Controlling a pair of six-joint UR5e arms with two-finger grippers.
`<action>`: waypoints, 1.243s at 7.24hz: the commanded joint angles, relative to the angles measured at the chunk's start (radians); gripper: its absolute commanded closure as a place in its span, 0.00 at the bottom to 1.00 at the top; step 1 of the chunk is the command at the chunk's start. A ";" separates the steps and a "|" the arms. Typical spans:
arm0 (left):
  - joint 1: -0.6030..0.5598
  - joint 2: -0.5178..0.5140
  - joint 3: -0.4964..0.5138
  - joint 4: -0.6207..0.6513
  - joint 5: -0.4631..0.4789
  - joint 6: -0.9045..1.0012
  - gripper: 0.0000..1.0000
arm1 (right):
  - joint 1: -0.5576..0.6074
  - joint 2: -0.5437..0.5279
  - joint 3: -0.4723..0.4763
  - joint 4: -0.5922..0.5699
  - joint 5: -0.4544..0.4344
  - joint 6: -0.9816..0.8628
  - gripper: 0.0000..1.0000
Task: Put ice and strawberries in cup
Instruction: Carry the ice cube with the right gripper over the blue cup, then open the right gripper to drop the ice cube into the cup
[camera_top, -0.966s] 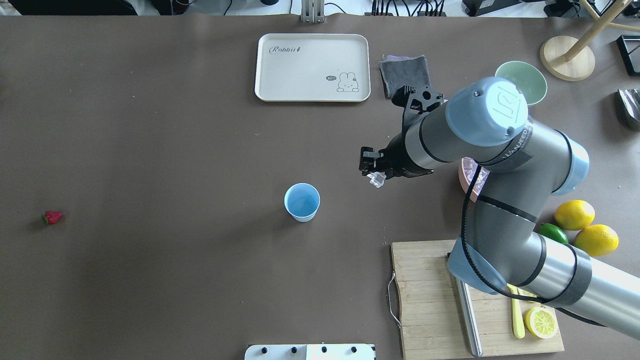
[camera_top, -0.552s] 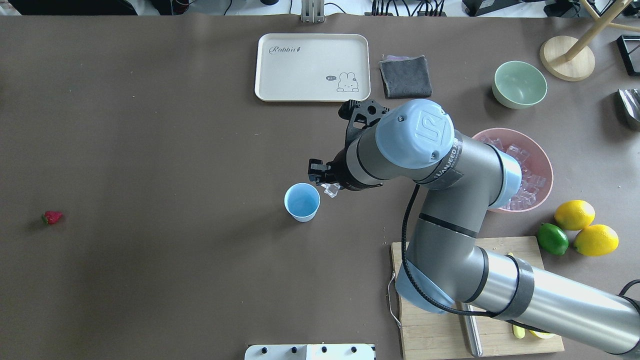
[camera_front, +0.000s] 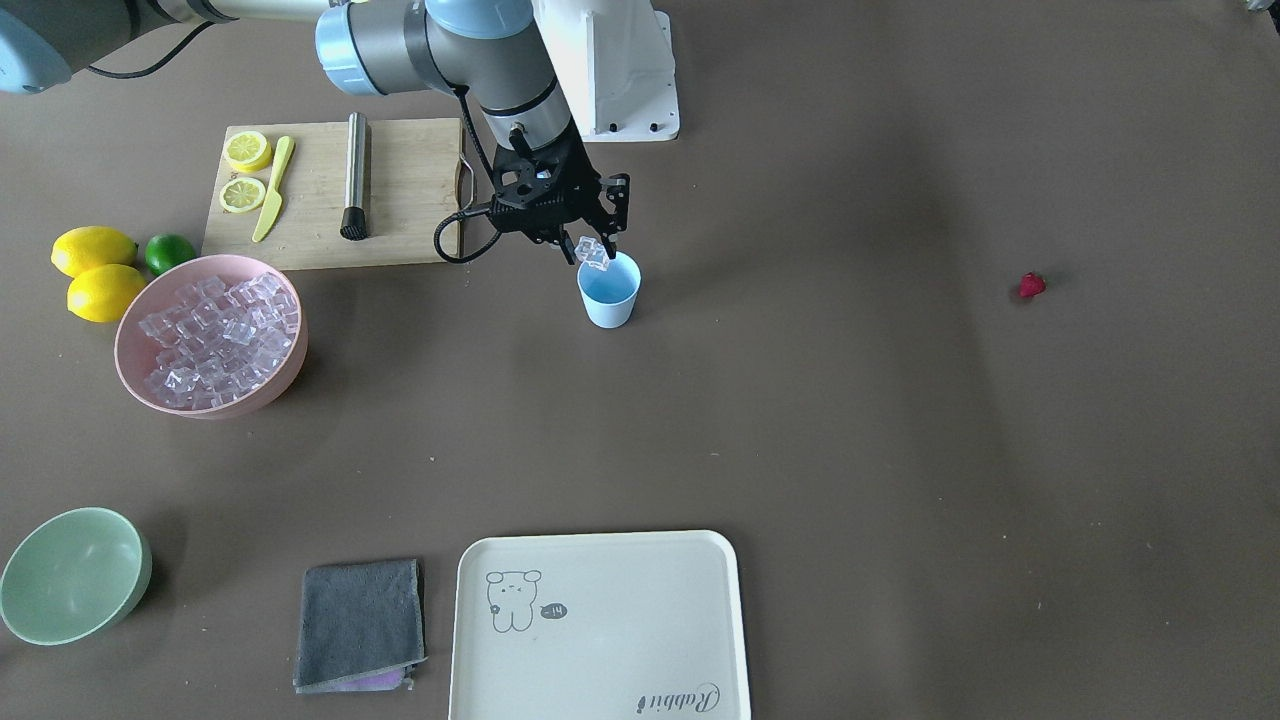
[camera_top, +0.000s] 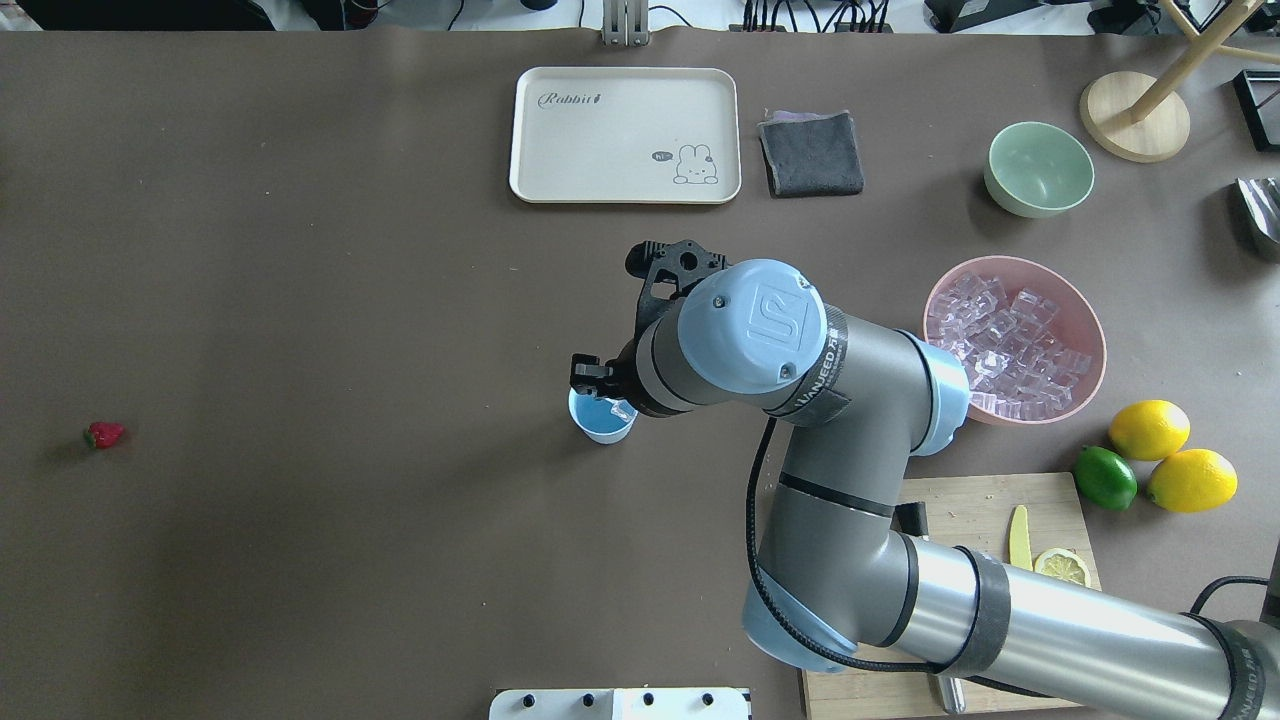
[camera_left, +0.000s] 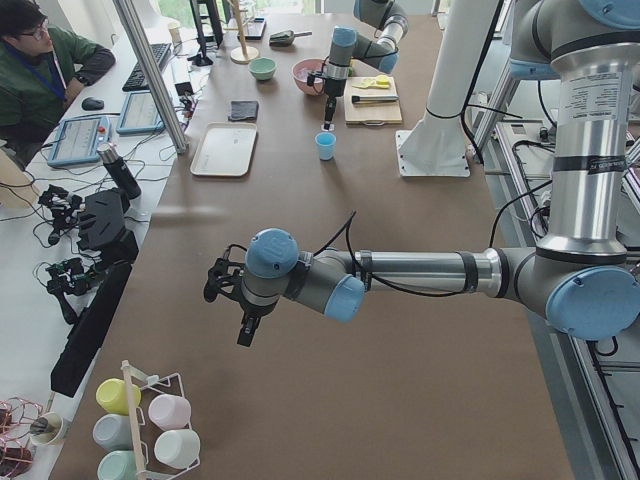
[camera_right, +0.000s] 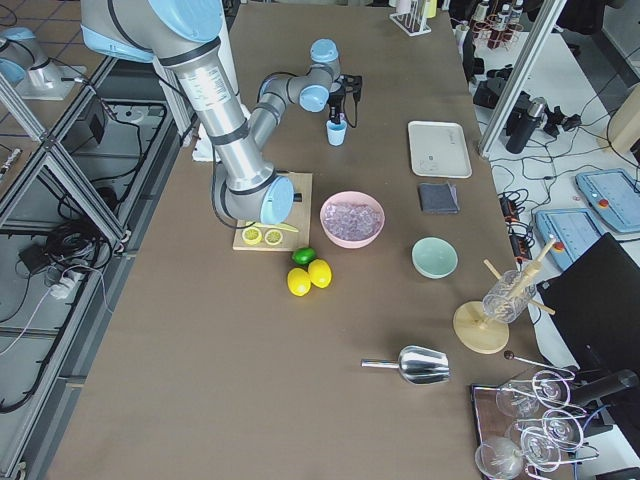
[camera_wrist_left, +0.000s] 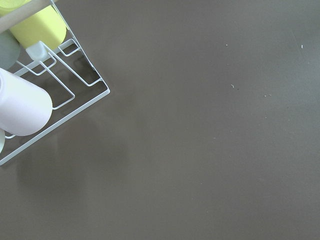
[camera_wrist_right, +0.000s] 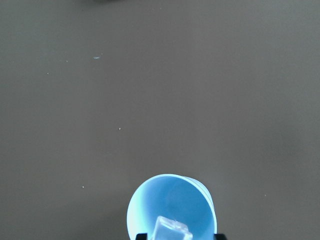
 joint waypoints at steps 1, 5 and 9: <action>-0.001 0.008 0.001 -0.001 -0.001 0.000 0.02 | -0.014 0.005 -0.007 0.002 -0.015 -0.003 1.00; -0.001 0.008 0.021 -0.001 0.000 0.002 0.02 | -0.020 0.031 -0.040 0.002 -0.032 -0.003 1.00; -0.001 0.006 0.028 0.001 0.000 0.002 0.02 | -0.014 0.039 -0.042 0.002 -0.032 0.007 0.01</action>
